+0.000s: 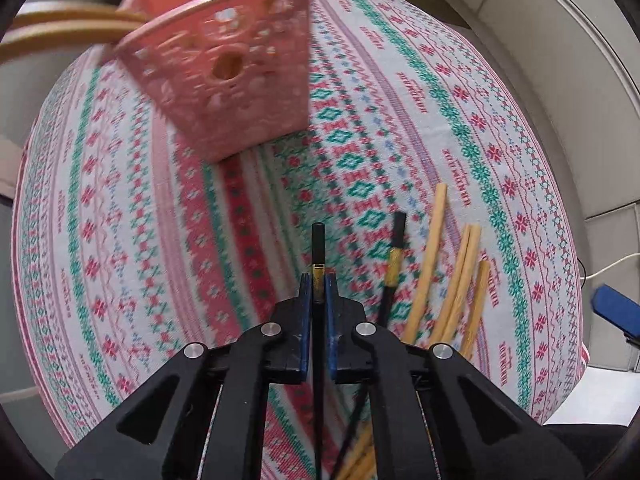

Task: Organize utensils
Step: 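Grasp one black chopstick with the left gripper and lift it upright, then carry the black chopstick over the pink basket with the left gripper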

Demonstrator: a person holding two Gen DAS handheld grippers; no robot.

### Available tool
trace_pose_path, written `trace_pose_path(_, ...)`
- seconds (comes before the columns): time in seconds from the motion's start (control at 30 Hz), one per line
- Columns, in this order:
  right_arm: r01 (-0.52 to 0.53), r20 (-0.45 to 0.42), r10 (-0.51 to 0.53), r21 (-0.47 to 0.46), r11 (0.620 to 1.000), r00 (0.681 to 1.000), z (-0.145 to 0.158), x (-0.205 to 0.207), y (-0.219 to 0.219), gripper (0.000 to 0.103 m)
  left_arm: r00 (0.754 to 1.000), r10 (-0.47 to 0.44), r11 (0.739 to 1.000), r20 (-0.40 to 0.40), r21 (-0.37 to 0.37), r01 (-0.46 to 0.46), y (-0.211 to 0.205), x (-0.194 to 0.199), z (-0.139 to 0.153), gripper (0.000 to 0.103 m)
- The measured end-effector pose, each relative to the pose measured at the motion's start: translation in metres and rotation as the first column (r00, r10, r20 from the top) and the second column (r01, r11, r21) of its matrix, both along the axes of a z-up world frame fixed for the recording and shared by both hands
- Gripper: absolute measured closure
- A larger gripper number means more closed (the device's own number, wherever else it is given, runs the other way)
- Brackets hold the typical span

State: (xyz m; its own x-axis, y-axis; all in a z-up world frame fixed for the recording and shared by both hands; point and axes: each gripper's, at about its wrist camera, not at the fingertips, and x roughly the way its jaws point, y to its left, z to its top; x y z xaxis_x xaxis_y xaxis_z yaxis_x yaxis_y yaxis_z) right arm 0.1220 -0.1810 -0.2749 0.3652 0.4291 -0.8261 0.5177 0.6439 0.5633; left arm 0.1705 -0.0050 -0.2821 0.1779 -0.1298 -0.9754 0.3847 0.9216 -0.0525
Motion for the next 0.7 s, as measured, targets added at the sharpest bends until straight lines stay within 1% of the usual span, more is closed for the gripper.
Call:
trace_pose_path(0.03, -0.03, -0.003, 0.03, -0.004, 1.0, 1.0, -0.003, 0.006, 0.01, 0.024, 1.0, 0.007, 1.0, 0.009, 0.008, -0.007, 0.007, -0.004, 0.002, 0.097)
trace_pose_path(0.1, -0.091, -0.004, 0.091, -0.015, 0.996, 0.996, -0.009, 0.018, 0.029, 0.047, 1.0, 0.012, 1.0, 0.023, 0.005, -0.012, 0.023, -0.013, 0.01, 0.097)
trace_pose_path(0.17, -0.147, 0.003, 0.147, -0.031, 0.989, 0.989, -0.013, 0.029, 0.047, 0.056, 0.999, 0.023, 1.0, 0.043, -0.01, -0.023, 0.04, -0.023, 0.023, 0.097)
trace_pose_path(0.2, -0.166, 0.003, 0.166, -0.054, 0.985, 0.986, -0.014, 0.035, 0.056, 0.06, 0.998, 0.03, 0.999, 0.053, -0.016, -0.029, 0.047, -0.026, 0.028, 0.097)
trace_pose_path(0.27, -0.192, -0.001, 0.193, -0.104, 0.976, 0.981, -0.016, 0.044, 0.071, 0.065, 0.996, 0.043, 0.999, 0.078, -0.031, -0.041, 0.061, -0.032, 0.041, 0.097)
trace_pose_path(0.33, -0.21, -0.016, 0.21, -0.14, 0.967, 0.978, -0.021, 0.051, 0.082, 0.065, 0.994, 0.051, 0.998, 0.095, -0.041, -0.047, 0.07, -0.036, 0.05, 0.097)
trace_pose_path(0.43, -0.23, -0.058, 0.223, -0.195, 0.954, 0.973, -0.03, 0.056, 0.093, 0.065, 0.992, 0.065, 0.996, 0.105, -0.062, -0.059, 0.086, -0.029, 0.066, 0.097)
trace_pose_path(0.5, -0.239, -0.082, 0.225, -0.241, 0.941, 0.971, -0.035, 0.06, 0.099, 0.065, 0.992, 0.071, 0.995, 0.108, -0.074, -0.063, 0.091, -0.024, 0.067, 0.097)
trace_pose_path(0.6, -0.27, -0.128, 0.244, -0.267, 0.925, 0.961, -0.046, 0.068, 0.108, 0.065, 0.99, 0.074, 0.994, 0.117, -0.083, -0.065, 0.09, -0.026, 0.074, 0.097)
trace_pose_path(0.63, -0.273, -0.12, 0.247, -0.295, 0.916, 0.961, -0.045, 0.07, 0.112, 0.065, 0.99, 0.073, 0.995, 0.122, -0.084, -0.063, 0.089, -0.027, 0.075, 0.097)
trace_pose_path(0.67, -0.287, -0.128, 0.259, -0.322, 0.902, 0.957, -0.045, 0.072, 0.117, 0.067, 0.989, 0.072, 0.995, 0.128, -0.085, -0.061, 0.088, -0.028, 0.077, 0.097)
trace_pose_path(0.7, -0.289, -0.128, 0.261, -0.35, 0.891, 0.957, -0.044, 0.073, 0.12, 0.075, 0.988, 0.072, 0.994, 0.134, -0.087, -0.061, 0.088, -0.03, 0.078, 0.097)
